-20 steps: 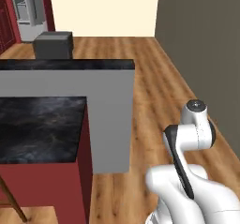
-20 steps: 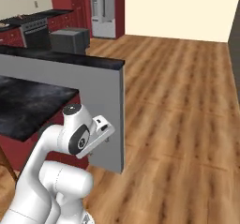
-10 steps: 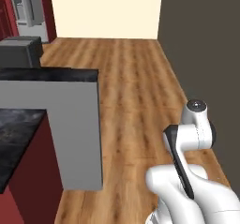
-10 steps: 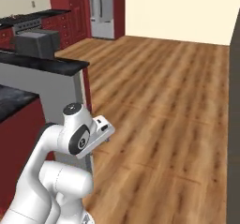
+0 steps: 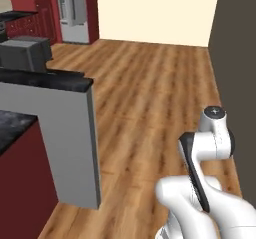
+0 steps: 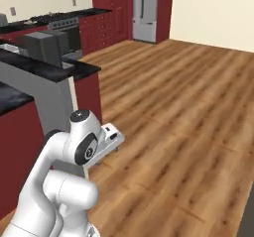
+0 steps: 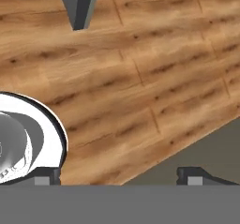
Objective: Place the cold items (pear and squash) from the fridge in one tupperware on the dining counter. Place the warm items (kebab skewer and hot dog) in the stove area in another tupperware.
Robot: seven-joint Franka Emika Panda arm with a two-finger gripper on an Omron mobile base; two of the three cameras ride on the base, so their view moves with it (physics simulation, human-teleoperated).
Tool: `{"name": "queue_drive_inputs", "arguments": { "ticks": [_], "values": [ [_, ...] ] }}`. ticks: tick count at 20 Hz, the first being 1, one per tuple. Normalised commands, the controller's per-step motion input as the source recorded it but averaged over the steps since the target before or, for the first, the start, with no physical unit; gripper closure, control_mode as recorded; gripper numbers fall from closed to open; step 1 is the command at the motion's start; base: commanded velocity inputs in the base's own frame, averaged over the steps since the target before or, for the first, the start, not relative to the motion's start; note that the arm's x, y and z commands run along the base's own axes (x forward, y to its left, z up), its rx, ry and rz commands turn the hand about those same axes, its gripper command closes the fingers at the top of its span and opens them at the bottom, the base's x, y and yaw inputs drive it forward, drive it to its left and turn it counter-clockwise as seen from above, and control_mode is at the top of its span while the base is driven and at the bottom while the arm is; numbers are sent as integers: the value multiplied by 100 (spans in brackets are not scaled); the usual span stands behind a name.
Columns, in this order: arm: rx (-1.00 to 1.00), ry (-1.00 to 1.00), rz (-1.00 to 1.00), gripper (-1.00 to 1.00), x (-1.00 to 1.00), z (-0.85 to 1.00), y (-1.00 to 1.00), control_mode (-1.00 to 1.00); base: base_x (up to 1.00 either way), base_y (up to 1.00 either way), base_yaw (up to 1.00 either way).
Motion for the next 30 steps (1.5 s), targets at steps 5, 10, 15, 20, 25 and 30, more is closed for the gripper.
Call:
{"name": "queue_drive_inputs", "arguments": {
  "ticks": [5, 10, 15, 20, 25, 30],
  "values": [
    [0, 0, 0, -100, 0, 0, 0, 100, 76, -56, 52],
    [0, 0, 0, -100, 0, 0, 0, 100, 96, -58, 35],
    [0, 0, 0, -100, 0, 0, 0, 100, 82, -92, 16],
    [0, 0, 0, -100, 0, 0, 0, 100, 87, -77, 10],
    [0, 0, 0, -100, 0, 0, 0, 100, 97, -70, 35],
    [0, 0, 0, -100, 0, 0, 0, 100, 97, -55, 47]
  ]
}}
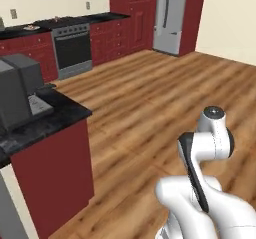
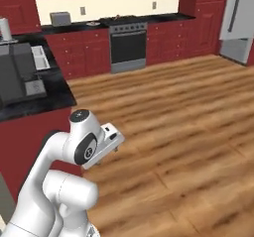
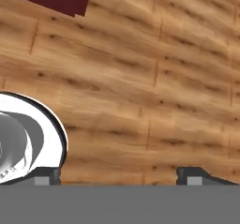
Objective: Place the cold items (pear and squash) from the fridge in one tupperware on the dining counter. Place the warm items (kebab skewer and hot dog) in the stove area in another tupperware.
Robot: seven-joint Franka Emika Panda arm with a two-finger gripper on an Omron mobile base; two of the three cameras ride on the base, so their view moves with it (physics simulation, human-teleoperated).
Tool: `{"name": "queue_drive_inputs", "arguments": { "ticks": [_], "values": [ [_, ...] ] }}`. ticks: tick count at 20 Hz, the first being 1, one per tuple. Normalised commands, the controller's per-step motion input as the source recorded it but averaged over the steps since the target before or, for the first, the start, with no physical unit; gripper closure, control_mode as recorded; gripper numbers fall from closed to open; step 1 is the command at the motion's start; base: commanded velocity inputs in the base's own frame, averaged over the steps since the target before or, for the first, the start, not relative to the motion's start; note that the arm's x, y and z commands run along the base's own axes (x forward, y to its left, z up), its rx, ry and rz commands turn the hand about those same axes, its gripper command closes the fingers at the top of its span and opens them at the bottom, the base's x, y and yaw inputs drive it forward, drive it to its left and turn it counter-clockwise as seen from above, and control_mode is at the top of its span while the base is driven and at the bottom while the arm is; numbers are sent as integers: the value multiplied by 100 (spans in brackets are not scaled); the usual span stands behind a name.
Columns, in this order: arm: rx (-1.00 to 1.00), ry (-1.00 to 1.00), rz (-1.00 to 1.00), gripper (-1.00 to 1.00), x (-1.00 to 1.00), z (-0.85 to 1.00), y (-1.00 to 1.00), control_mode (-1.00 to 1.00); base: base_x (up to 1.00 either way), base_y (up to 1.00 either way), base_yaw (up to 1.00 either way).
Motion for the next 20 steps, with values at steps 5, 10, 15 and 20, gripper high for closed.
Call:
{"name": "queue_drive_inputs", "arguments": {
  "ticks": [5, 10, 15, 20],
  "values": [
    [0, 0, 0, -100, 0, 0, 0, 100, 91, -57, 47],
    [0, 0, 0, -100, 0, 0, 0, 100, 87, -60, 45],
    [0, 0, 0, -100, 0, 0, 0, 100, 78, -76, 40],
    [0, 0, 0, -100, 0, 0, 0, 100, 61, -80, 42]
  ]
}}
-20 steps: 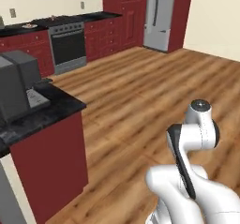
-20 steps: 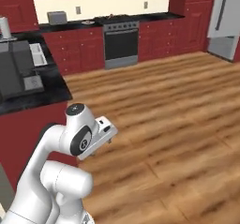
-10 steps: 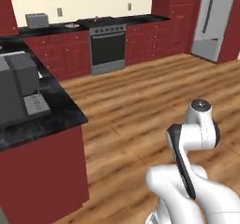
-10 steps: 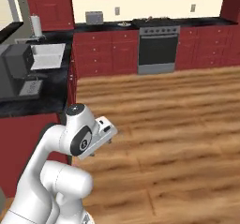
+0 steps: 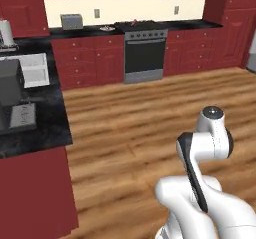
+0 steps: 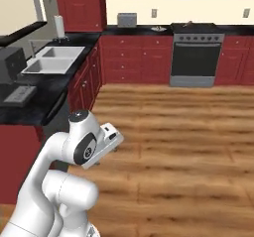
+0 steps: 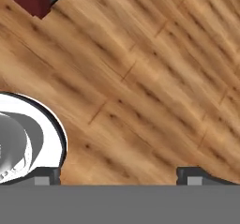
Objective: Place the cold items (pear and squash) from the fridge in one tupperware on the dining counter. Place the warm items (kebab skewer and hot dog) in the stove area in another tupperware.
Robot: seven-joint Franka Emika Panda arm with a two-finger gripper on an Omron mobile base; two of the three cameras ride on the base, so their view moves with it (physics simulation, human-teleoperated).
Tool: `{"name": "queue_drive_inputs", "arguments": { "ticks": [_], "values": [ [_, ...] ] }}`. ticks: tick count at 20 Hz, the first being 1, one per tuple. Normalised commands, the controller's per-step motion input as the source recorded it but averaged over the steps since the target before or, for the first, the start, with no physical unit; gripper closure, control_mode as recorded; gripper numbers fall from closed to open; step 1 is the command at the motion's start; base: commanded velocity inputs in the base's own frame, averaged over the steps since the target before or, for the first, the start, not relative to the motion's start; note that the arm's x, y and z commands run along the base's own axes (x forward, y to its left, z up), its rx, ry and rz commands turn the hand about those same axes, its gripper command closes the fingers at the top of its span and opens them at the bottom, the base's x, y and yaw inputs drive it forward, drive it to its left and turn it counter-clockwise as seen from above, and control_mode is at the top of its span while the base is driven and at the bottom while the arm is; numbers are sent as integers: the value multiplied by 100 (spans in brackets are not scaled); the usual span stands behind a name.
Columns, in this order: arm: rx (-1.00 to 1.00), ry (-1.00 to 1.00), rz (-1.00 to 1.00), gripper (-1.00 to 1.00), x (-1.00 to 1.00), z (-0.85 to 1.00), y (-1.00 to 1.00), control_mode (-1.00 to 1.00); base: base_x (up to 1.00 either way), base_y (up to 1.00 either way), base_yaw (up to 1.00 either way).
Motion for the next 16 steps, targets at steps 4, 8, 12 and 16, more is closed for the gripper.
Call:
{"name": "queue_drive_inputs", "arguments": {
  "ticks": [4, 8, 12, 16],
  "values": [
    [0, 0, 0, -100, 0, 0, 0, 100, 88, -85, 32],
    [0, 0, 0, -100, 0, 0, 0, 100, 100, -67, 11],
    [0, 0, 0, -100, 0, 0, 0, 100, 100, -44, 0],
    [0, 0, 0, -100, 0, 0, 0, 100, 100, -29, 0]
  ]
}}
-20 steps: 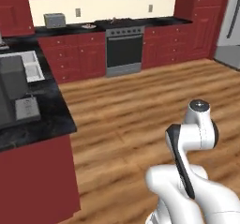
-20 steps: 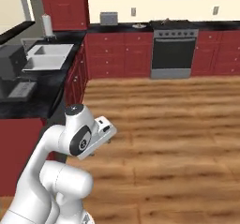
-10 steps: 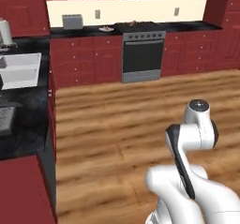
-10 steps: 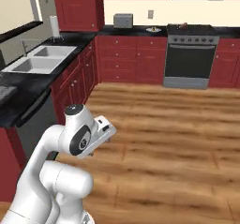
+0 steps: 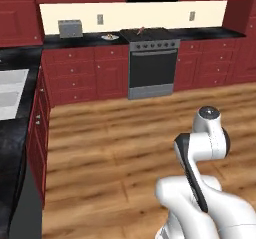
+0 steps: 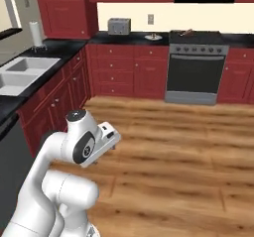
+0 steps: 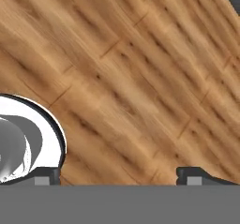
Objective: Place the cold items (pear and squash) from the fridge in one tupperware on the dining counter. Place the warm items (kebab skewer and hot dog) in the stove area in another tupperware.
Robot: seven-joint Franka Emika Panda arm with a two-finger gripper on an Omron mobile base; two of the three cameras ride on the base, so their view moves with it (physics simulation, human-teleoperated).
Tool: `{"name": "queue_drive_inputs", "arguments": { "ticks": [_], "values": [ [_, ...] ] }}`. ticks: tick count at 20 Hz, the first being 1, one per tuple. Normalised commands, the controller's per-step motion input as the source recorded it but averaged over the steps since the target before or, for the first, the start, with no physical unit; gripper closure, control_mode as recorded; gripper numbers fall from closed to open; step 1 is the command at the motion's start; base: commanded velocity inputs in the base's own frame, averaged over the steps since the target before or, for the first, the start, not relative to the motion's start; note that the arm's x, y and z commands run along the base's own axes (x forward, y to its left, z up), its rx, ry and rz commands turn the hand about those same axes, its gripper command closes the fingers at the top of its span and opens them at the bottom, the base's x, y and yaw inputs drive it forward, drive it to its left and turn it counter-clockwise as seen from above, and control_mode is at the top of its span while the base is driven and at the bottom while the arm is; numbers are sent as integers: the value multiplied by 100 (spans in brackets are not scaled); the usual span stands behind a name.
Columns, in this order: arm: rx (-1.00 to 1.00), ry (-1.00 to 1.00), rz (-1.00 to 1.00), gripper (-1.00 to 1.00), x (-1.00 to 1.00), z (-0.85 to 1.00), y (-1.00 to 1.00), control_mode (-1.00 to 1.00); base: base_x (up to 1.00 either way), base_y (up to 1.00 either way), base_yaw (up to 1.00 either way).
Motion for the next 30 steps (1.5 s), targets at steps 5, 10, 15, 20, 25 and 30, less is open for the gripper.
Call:
{"name": "queue_drive_inputs", "arguments": {
  "ticks": [5, 10, 15, 20, 25, 30],
  "values": [
    [0, 0, 0, -100, 0, 0, 0, 100, 100, -32, 7],
    [0, 0, 0, -100, 0, 0, 0, 100, 100, -48, 25],
    [0, 0, 0, -100, 0, 0, 0, 100, 100, -50, 45],
    [0, 0, 0, -100, 0, 0, 0, 100, 100, -71, 38],
    [0, 0, 0, -100, 0, 0, 0, 100, 93, -100, 27],
    [0, 0, 0, -100, 0, 0, 0, 100, 97, -87, 17]
  ]
}}
